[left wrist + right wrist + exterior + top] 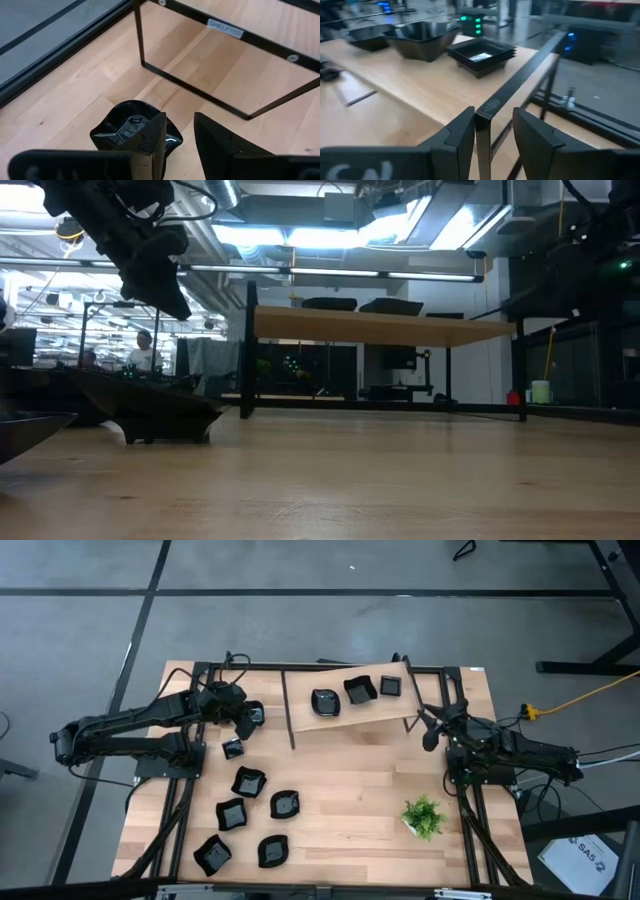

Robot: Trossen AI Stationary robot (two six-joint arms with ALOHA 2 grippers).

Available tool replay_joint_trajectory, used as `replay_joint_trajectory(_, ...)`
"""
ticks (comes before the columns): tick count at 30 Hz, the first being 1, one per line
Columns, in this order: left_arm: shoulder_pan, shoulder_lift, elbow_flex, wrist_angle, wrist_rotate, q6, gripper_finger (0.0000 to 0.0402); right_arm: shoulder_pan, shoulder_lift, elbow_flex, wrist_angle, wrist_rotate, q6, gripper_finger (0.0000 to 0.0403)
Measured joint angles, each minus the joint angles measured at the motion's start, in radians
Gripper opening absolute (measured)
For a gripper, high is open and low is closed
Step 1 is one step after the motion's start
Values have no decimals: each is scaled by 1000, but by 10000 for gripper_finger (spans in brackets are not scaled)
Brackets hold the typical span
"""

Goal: Pick & Place Mini shaped plates
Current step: Adjust the shelf, then stack the leaf-shaped plate on top of the leaf-shaped plate on the shelf

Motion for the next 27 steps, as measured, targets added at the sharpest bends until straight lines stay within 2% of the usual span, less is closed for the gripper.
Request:
replay_joint_trajectory(8,0,0,0,0,-4,0,95,0,0,0,25,203,14,132)
replay_joint_trajectory(14,0,0,0,0,-4,0,95,0,0,0,42,204,-3,132)
replay_joint_trajectory(19,0,0,0,0,-4,0,95,0,0,0,162,217,-111,132)
replay_joint_trajectory(23,0,0,0,0,-4,0,95,0,0,0,257,198,-203,132)
replay_joint_trajectory(27,0,0,0,0,-4,0,95,0,0,0,291,7,-251,132)
